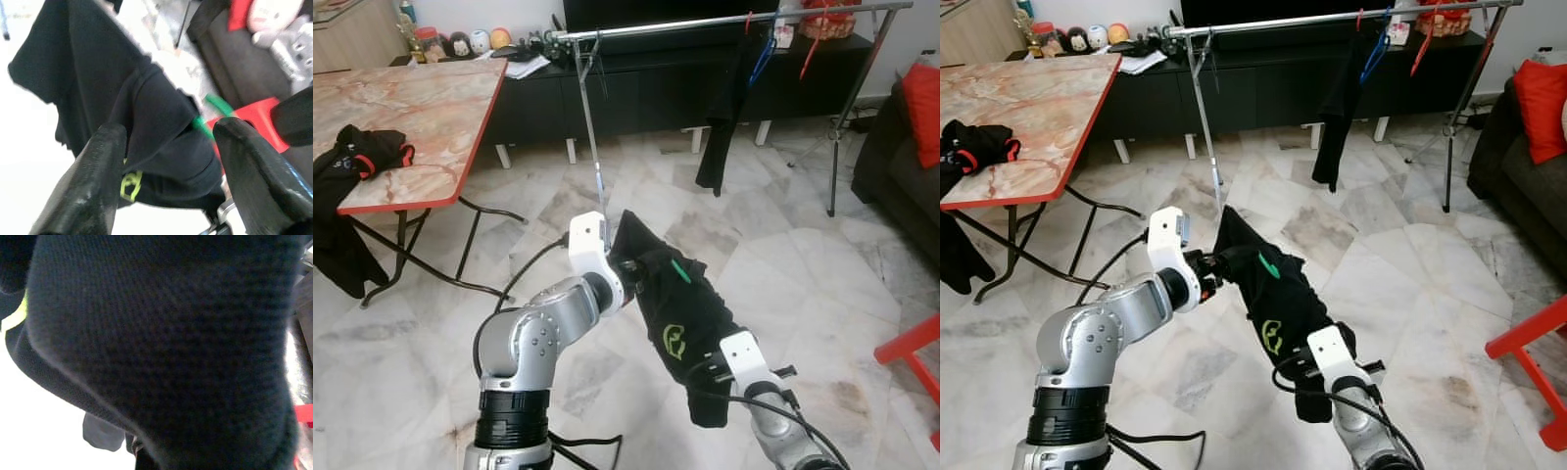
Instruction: Hang hanger
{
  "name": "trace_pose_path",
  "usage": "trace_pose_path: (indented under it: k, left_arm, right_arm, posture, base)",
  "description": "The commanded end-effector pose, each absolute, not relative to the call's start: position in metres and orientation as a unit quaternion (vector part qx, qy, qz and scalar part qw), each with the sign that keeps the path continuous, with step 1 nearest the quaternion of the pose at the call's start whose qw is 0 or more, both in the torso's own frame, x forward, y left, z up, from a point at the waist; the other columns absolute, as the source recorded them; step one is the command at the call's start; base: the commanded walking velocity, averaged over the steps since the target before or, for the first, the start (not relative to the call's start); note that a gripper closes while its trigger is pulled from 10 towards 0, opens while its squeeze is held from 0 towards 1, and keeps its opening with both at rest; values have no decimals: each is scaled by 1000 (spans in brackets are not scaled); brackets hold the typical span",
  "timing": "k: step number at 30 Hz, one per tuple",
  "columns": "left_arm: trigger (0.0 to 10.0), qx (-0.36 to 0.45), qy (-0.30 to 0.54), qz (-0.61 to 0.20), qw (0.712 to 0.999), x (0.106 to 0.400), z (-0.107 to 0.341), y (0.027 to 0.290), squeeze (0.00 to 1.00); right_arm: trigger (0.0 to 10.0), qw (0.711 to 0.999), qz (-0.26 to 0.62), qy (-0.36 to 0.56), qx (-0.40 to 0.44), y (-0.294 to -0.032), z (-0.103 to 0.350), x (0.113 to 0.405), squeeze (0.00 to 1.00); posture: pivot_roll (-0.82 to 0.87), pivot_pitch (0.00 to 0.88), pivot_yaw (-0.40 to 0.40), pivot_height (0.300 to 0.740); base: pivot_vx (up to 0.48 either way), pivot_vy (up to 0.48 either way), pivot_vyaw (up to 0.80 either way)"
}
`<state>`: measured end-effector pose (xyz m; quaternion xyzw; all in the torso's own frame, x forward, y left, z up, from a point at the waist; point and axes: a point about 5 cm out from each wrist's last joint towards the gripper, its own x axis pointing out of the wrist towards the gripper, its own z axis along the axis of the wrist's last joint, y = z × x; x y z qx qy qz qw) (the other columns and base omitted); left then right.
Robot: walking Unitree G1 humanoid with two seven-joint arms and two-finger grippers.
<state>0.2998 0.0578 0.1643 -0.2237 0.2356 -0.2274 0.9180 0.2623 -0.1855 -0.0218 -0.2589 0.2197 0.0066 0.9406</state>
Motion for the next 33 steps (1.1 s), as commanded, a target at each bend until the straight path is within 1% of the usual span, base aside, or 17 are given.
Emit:
trace_pose_path:
  k: [1,7,9,10,14,15,16,17,19,20,24,25,27,30,32,33]
  left_arm:
    - [10000,-247,252,-238,905,293,161,40,0]
    - [10000,-256,248,-252,900,293,168,31,0]
    - [10000,-247,238,-252,905,293,171,30,0]
    - [10000,-236,223,-249,912,294,173,31,0]
    - [10000,-220,206,-246,921,294,175,33,0]
    - [10000,-207,196,-246,926,294,176,34,0]
    - [10000,-174,170,-238,940,296,177,39,0]
    - [10000,-139,154,-229,951,298,177,43,0]
    - [10000,-87,131,-217,963,301,176,48,0]
    - [10000,-78,128,-214,965,302,175,50,0]
    - [10000,-88,126,-219,964,303,168,52,0]
    - [10000,-126,138,-243,952,300,165,47,0]
    - [10000,-154,144,-259,942,297,164,42,0]
    - [10000,-198,151,-267,931,295,163,36,0]
    - [10000,-265,160,-267,913,295,164,30,0]
    - [10000,-265,160,-267,913,295,164,30,0]
  right_arm:
    - [0,944,7,205,-258,-181,-16,269,0]
    - [0,938,25,210,-273,-176,-18,269,0]
    - [0,937,22,215,-275,-177,-19,269,0]
    - [0,936,17,219,-276,-178,-20,268,0]
    - [0,936,12,222,-274,-179,-20,267,0]
    - [0,936,5,225,-270,-180,-21,267,0]
    - [0,941,-17,239,-237,-183,-22,267,0]
    - [0,943,-21,243,-229,-183,-22,267,0]
    - [0,943,-21,243,-225,-183,-21,268,0]
    - [0,943,-20,242,-226,-182,-20,269,0]
    - [0,946,-21,236,-220,-180,-15,276,0]
    - [0,949,-22,229,-218,-178,-12,280,0]
    - [0,950,-21,224,-218,-177,-9,283,0]
    - [0,951,-18,216,-221,-174,-5,288,0]
    - [0,949,-12,212,-235,-173,-4,289,0]
    - [0,949,-12,212,-235,-173,-4,289,0]
  posture:
    - [41,10,40,740]
    - [40,9,39,740]
    - [40,8,39,740]
    - [40,8,38,740]
    - [40,8,38,740]
    - [40,8,38,740]
    - [40,8,38,740]
    - [40,8,38,740]
    - [40,8,38,740]
    - [40,8,38,740]
    - [40,0,33,740]
    - [40,0,33,740]
    - [38,0,32,740]
    - [38,0,32,740]
    - [31,0,31,740]
    - [31,0,31,740]
  base:
    - [0,0,0]
    - [0,0,0]
    - [0,0,0]
    - [0,0,0]
    - [0,0,0]
    - [0,0,0]
    - [0,0,0]
    - [0,0,0]
    - [0,0,0]
    - [0,0,0]
    - [0,0,0]
    - [0,0,0]
    - [0,0,0]
    - [0,0,0]
    - [0,0,0]
    - [0,0,0]
